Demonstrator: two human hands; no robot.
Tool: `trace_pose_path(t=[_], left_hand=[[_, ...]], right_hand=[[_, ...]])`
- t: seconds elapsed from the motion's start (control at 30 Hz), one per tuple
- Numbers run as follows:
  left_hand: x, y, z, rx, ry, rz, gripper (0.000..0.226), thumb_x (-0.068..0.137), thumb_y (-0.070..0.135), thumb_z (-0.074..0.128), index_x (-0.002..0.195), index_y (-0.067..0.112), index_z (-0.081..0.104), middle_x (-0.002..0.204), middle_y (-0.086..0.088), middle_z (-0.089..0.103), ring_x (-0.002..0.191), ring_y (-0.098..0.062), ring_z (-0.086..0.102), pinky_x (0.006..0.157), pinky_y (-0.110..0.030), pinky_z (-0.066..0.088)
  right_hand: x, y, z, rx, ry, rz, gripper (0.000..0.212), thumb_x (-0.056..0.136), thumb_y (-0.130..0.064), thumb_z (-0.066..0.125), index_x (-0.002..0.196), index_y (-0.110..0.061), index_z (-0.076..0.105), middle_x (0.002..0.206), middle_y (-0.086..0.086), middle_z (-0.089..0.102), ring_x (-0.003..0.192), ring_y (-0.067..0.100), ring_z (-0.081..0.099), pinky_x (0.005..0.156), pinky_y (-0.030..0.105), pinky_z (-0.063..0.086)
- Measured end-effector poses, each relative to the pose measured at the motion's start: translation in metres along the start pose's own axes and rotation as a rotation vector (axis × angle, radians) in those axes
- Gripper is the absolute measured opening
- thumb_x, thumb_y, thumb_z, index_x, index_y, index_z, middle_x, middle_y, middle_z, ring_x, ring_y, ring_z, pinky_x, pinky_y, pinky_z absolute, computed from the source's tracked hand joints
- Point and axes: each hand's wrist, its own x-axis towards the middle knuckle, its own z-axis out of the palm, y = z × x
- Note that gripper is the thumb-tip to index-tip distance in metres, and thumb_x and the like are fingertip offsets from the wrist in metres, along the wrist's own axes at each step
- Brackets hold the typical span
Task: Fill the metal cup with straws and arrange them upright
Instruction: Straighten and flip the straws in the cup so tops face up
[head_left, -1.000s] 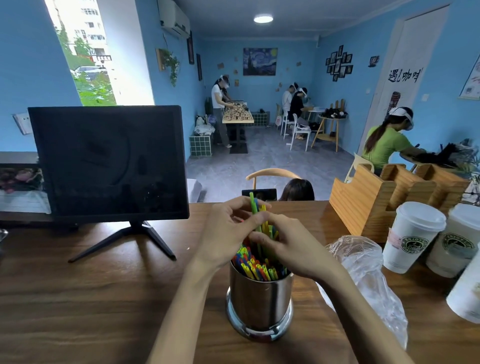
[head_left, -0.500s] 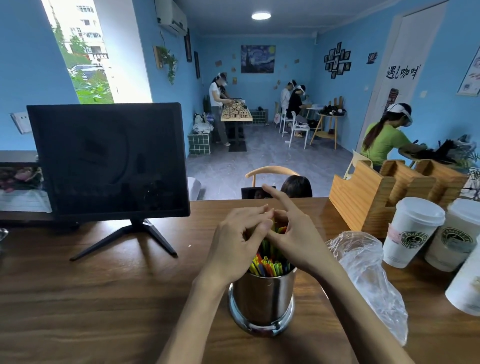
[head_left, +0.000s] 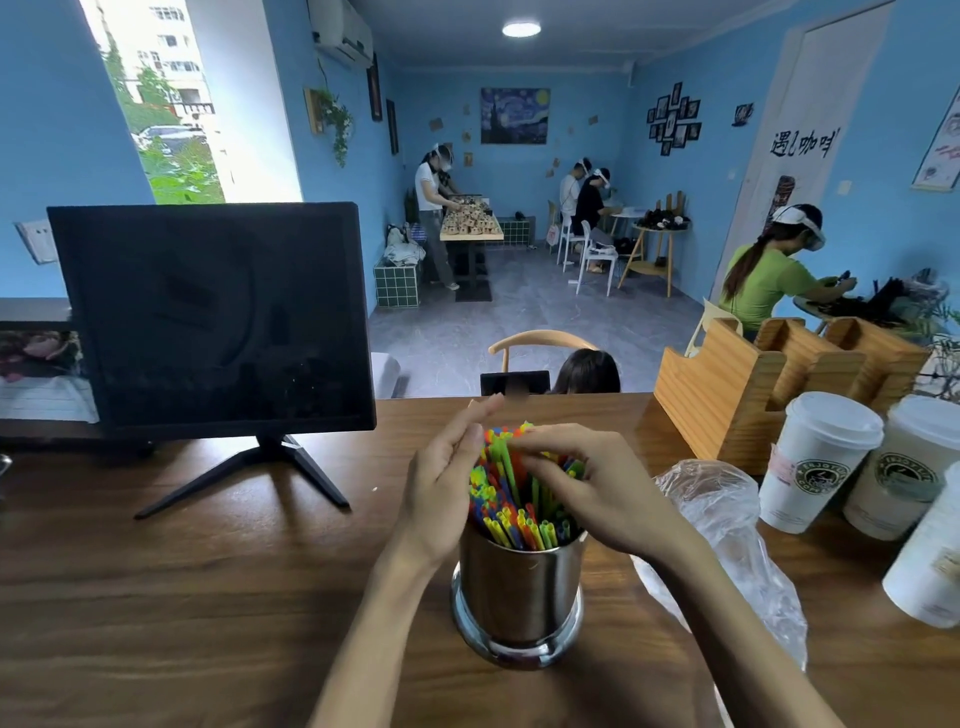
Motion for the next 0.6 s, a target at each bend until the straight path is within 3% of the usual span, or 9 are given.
trace_pose_path(t=[0.1,0.17,0.23,0.33,0.43,0.6], left_hand=[[0.005,-0.005,-0.004,0.034,-0.051,-0.022,0.037,0.107,0.009,0.043,0.136,0.021,0.062,0.137,0.006,0.065,0.135,-0.013,0.054,0.117,-0.044,0.039],[0.006,-0.009,-0.003,0.057,-0.07,-0.037,0.041,0.106,0.007,0.045,0.139,0.027,0.06,0.141,0.009,0.061,0.139,-0.013,0.049,0.12,-0.048,0.035],[0.006,-0.01,0.0,0.061,-0.079,-0.038,0.048,0.105,0.005,0.047,0.141,0.037,0.057,0.146,0.016,0.056,0.143,-0.008,0.043,0.122,-0.046,0.032],[0.004,-0.007,0.002,0.021,-0.075,-0.051,0.061,0.103,-0.002,0.048,0.148,0.039,0.046,0.146,0.026,0.052,0.141,0.001,0.041,0.12,-0.035,0.035],[0.001,-0.006,-0.001,-0.084,-0.031,-0.071,0.069,0.1,-0.009,0.046,0.152,0.036,0.039,0.153,0.018,0.046,0.142,0.003,0.038,0.119,-0.024,0.033],[-0.005,-0.009,-0.012,-0.072,0.075,-0.098,0.051,0.104,0.009,0.049,0.149,0.032,0.045,0.147,0.014,0.054,0.137,0.001,0.046,0.113,-0.023,0.038]], right_hand=[[-0.001,-0.002,-0.002,0.032,-0.13,0.003,0.031,0.103,-0.036,0.055,0.133,-0.035,0.066,0.136,-0.024,0.059,0.133,-0.008,0.044,0.111,0.017,0.035],[-0.001,0.0,0.002,-0.023,-0.17,-0.002,0.034,0.103,-0.043,0.051,0.132,-0.036,0.066,0.14,-0.024,0.057,0.138,-0.009,0.038,0.115,0.021,0.032],[0.0,0.0,0.003,-0.02,-0.144,0.003,0.033,0.103,-0.042,0.053,0.132,-0.035,0.067,0.139,-0.023,0.059,0.136,-0.008,0.041,0.115,0.027,0.035],[0.0,-0.005,0.003,0.078,-0.107,-0.04,0.038,0.102,-0.038,0.056,0.14,-0.035,0.059,0.14,-0.021,0.057,0.133,-0.003,0.048,0.11,0.026,0.041],[-0.002,-0.002,0.006,-0.001,-0.1,-0.065,0.03,0.1,-0.042,0.058,0.128,-0.039,0.069,0.138,-0.023,0.058,0.135,-0.004,0.045,0.112,0.03,0.039],[-0.003,0.001,0.005,-0.075,-0.074,0.0,0.024,0.1,-0.043,0.059,0.118,-0.038,0.075,0.131,-0.024,0.063,0.133,-0.004,0.045,0.112,0.03,0.039]])
